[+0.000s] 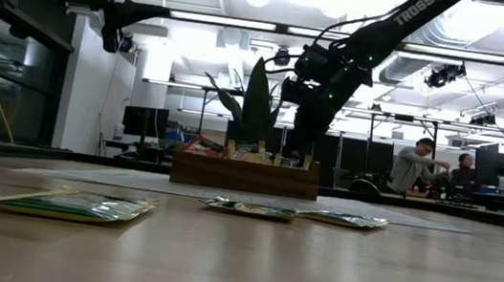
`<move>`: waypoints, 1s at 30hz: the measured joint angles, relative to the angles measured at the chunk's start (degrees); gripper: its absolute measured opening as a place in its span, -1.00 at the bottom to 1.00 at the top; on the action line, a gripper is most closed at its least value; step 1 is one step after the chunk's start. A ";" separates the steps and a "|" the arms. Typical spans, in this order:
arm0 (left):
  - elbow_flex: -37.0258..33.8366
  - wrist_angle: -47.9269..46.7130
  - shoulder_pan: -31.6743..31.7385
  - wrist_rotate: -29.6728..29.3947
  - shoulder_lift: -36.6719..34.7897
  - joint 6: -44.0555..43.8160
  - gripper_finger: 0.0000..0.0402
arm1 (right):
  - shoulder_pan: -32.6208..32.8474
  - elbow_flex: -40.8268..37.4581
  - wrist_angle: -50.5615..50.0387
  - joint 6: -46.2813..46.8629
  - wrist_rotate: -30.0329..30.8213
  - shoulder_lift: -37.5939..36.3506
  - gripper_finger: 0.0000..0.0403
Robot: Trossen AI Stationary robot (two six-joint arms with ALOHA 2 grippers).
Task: Pick & Place Tea
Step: Adjust the yellow tea bags in the right section of the wooden organizer
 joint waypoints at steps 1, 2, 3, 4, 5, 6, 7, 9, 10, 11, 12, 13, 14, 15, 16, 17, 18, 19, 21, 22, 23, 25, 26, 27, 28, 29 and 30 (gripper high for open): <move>0.00 0.00 0.00 0.00 -0.01 0.00 -0.19 | 0.00 0.00 0.06 0.12 0.00 0.00 -0.48; 0.00 0.00 0.00 0.00 -0.01 -0.01 -0.19 | 0.00 0.00 0.09 0.41 0.00 0.00 -0.52; 0.00 0.00 0.00 -0.03 0.00 -0.01 -0.19 | 0.00 0.00 0.09 0.59 0.00 0.00 -0.55; 0.00 0.00 0.00 -0.04 0.00 -0.01 -0.19 | 0.00 0.00 0.10 0.80 -0.01 0.00 -0.58; 0.00 0.00 0.00 -0.02 0.00 0.00 -0.19 | 0.00 0.00 0.11 0.93 -0.02 0.00 -0.62; 0.00 0.00 0.00 -0.02 0.00 0.00 -0.19 | 0.00 0.00 0.11 0.97 -0.02 0.00 -0.65; 0.00 0.00 0.02 -0.02 0.00 0.00 -0.19 | 0.00 0.00 0.11 1.01 -0.09 0.00 -0.68; 0.00 0.02 0.01 -0.01 -0.01 -0.01 -0.19 | 0.00 0.00 0.13 1.08 -0.33 0.00 -0.74; 0.00 0.00 0.00 0.00 -0.01 0.00 -0.19 | 0.00 0.00 0.15 1.34 -0.47 0.00 -0.77; 0.00 0.00 0.00 0.00 0.00 0.00 -0.19 | 0.00 0.00 0.31 1.57 -0.85 0.00 -0.80; 0.00 0.01 0.01 0.00 0.00 0.00 -0.19 | 0.00 0.00 0.60 1.97 -1.35 0.00 -0.83; 0.00 0.00 0.00 0.00 -0.02 0.00 -0.19 | 0.00 0.00 0.94 2.29 -1.93 0.00 -0.86; 0.00 0.02 0.02 0.02 0.00 -0.02 -0.19 | 0.00 0.00 1.35 2.83 -2.50 0.00 -0.90; 0.00 0.00 0.00 0.02 0.00 0.00 -0.19 | 0.02 0.00 1.78 3.30 -2.59 0.00 -0.93; 0.00 0.00 0.02 0.02 0.00 -0.01 -0.19 | 0.02 0.00 2.06 3.60 -2.62 0.00 -0.96; 0.00 0.02 0.01 0.04 0.00 0.00 -0.19 | 0.02 0.00 2.18 3.78 -2.73 0.00 -0.98; 0.00 0.02 0.02 0.03 -0.01 -0.01 -0.19 | 0.02 0.00 2.29 3.94 -2.80 0.00 -0.98; 0.00 0.01 0.00 0.04 0.00 -0.02 -0.19 | 0.02 0.00 2.40 4.16 -2.83 0.00 -0.98; 0.00 0.02 0.00 0.09 0.00 -0.02 -0.19 | 0.00 0.00 2.48 4.31 -3.00 0.00 -0.97; 0.00 0.02 0.02 0.15 0.00 -0.02 -0.19 | 0.01 0.00 2.47 4.31 -3.08 -0.01 -0.97; 0.00 0.02 0.00 0.30 0.00 0.00 -0.19 | 0.00 0.00 2.47 4.31 -3.38 -0.08 -0.98; 0.00 0.02 0.01 0.41 0.00 -0.01 -0.19 | 0.03 0.00 2.61 4.30 -4.16 -0.23 -0.99; 0.00 0.02 0.02 0.42 0.00 -0.01 -0.19 | 0.07 0.00 2.87 4.35 -4.33 -0.27 -0.98; 0.00 0.02 0.00 0.42 -0.01 -0.01 -0.19 | 0.07 0.00 2.89 4.51 -4.37 -0.33 -0.98; 0.00 0.02 0.00 0.42 0.00 -0.01 -0.19 | 0.07 0.00 2.78 4.51 -4.56 -0.33 -0.98; 0.00 0.02 0.00 0.42 -0.01 -0.01 -0.19 | 0.08 0.00 2.67 4.51 -4.81 -0.33 -0.99; 0.00 0.02 0.01 0.42 0.00 -0.02 -0.19 | 0.12 0.00 2.53 4.51 -5.01 -0.33 -0.99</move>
